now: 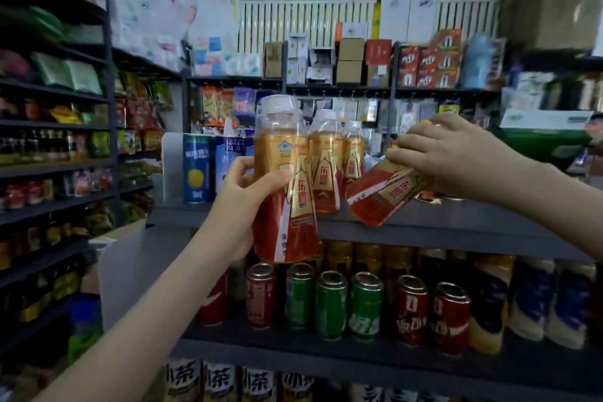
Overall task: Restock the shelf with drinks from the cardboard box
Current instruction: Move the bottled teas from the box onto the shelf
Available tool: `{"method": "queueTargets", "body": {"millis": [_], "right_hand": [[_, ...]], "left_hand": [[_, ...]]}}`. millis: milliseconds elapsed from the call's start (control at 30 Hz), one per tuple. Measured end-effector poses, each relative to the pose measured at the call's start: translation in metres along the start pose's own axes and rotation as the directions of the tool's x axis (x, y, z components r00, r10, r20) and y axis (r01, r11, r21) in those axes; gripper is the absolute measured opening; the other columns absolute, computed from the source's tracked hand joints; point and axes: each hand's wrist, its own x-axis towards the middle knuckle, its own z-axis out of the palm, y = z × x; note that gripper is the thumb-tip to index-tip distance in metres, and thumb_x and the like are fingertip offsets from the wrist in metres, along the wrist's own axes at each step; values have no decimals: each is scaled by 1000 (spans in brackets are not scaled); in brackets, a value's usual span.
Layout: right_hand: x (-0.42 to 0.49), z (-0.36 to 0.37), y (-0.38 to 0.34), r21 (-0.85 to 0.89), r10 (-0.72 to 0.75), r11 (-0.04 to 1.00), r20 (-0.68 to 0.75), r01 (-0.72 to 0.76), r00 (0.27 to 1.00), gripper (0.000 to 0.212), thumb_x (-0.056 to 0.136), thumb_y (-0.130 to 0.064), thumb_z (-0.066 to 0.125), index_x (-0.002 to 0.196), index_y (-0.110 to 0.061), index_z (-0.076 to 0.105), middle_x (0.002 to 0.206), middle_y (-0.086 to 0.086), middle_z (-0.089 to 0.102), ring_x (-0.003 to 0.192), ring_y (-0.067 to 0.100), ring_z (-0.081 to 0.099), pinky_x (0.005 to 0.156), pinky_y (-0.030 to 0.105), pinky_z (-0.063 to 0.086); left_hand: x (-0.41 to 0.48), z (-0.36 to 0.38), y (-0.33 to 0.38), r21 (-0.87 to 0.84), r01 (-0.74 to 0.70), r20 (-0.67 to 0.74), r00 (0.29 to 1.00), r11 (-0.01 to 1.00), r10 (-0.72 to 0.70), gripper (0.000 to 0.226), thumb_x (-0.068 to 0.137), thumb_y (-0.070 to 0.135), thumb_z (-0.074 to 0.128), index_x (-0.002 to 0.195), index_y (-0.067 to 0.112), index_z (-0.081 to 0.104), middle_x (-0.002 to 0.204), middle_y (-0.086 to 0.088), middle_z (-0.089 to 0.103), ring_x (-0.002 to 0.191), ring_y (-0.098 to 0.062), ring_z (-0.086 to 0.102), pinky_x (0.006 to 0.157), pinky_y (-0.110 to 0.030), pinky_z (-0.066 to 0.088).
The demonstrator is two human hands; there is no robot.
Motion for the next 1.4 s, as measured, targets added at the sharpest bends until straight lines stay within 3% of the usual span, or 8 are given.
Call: {"method": "queueTargets", "body": {"millis": [333,567,767,867,933,1033,1167,1400], "right_hand": [[81,57,26,-68,-86,989,454,131,887,63,86,-31,65,141,-34,33,144,-11,43,138,14,33,115,54,-2],[103,78,20,-8,-177,981,363,193,915,53,94,-11,50,141,-32,36,150,-9,36,145,18,15,116,56,-3],[79,100,16,111,6,993,189,-28,982,80,87,-16,58,151,-33,13,161,1,-3,147,23,-11,113,51,-12],[56,118,0,644,345,693,97,-323,934,90,77,-17,67,149,-21,14,159,6,3,147,23,-3,119,50,0],[52,122,-11,909,506,149,269,-390,820,92,76,-13,73,146,-15,14,149,9,21,143,26,17,114,45,23],[58,122,-18,751,308,-416,648,-513,697,77,80,-17,76,137,-22,24,122,2,51,113,19,52,88,33,45],[72,132,-14,698,166,-396,694,-597,701,26,82,-21,74,102,-21,57,104,-4,67,85,3,62,61,17,47],[100,168,-13,642,262,-348,767,-683,586,26,86,-21,70,109,-13,61,106,5,69,91,19,64,71,31,50]], "left_hand": [[51,10,-5,-48,-8,4,1000,999,8,57,62,24,77,112,16,51,106,-13,66,88,-27,69,72,-44,57],[64,23,-20,-49,-33,-38,999,998,31,52,60,25,73,108,18,52,105,-14,67,84,-26,69,71,-43,57],[65,18,-33,-57,-58,-61,997,997,55,50,63,24,71,107,16,50,96,-7,69,81,-22,70,64,-37,56],[66,14,-37,-123,-71,-74,995,990,62,46,66,21,74,105,18,51,90,-3,70,77,-17,70,60,-33,56],[68,11,-34,-151,-84,-73,995,985,73,45,66,22,73,105,19,50,82,1,71,73,-15,70,58,-32,56],[71,9,-30,-170,-107,-74,993,980,95,42,66,21,71,104,19,50,80,3,72,73,-14,70,61,-33,58],[75,9,-27,-193,-108,-75,993,975,95,44,67,25,65,107,17,51,82,2,71,74,-14,69,66,-33,58],[69,0,-29,-141,-103,-85,992,985,92,44,67,26,65,109,18,52,83,3,72,75,-14,70,61,-32,58]]}}
